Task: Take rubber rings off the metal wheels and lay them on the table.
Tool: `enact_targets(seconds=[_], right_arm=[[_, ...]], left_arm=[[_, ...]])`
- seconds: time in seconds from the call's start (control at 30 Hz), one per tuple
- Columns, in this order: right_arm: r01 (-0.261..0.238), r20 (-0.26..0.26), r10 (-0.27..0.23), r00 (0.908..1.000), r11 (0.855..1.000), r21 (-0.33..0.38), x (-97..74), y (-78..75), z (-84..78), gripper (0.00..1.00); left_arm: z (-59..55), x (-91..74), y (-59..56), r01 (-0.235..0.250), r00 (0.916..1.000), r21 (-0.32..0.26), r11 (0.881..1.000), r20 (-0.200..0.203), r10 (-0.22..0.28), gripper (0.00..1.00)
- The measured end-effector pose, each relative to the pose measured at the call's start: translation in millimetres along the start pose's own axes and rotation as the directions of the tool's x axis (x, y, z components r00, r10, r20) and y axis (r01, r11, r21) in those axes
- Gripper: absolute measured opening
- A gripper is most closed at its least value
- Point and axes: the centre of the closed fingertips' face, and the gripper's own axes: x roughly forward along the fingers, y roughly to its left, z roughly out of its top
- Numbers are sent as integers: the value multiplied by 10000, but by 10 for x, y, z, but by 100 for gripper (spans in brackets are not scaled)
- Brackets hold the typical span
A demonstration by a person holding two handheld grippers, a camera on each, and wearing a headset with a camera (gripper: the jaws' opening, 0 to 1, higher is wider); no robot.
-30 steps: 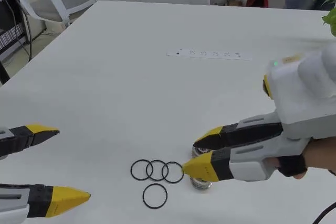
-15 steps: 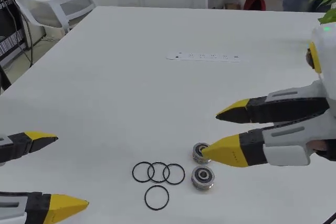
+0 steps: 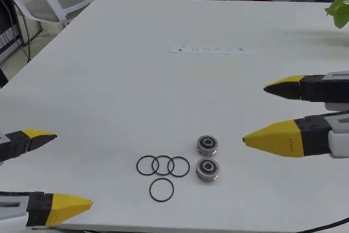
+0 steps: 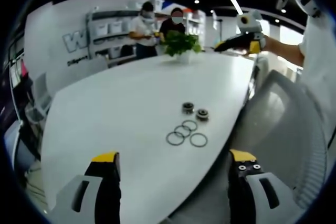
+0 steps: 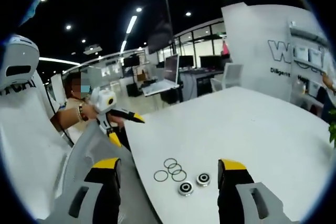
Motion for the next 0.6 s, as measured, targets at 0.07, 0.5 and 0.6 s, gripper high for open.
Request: enact_targets(seconds=[0.07,0.5,0.6], right_arm=[[114,164,-115,9998,9999,76,-37,-16,-23,79],[1580,-670,-1476,9868,9682,1942,-157,-322,-761,99],[1707,-1028,-1512,9831,9606,2195,-155,-351,-926,99]], left_arm=[[24,-6,-22,8,10000,-39,10000,73,-7,85],[116,-8,-125,271,9990,-517,9983,365,-253,93],[121,-20,-114,249,9986,-736,9970,478,-215,96]])
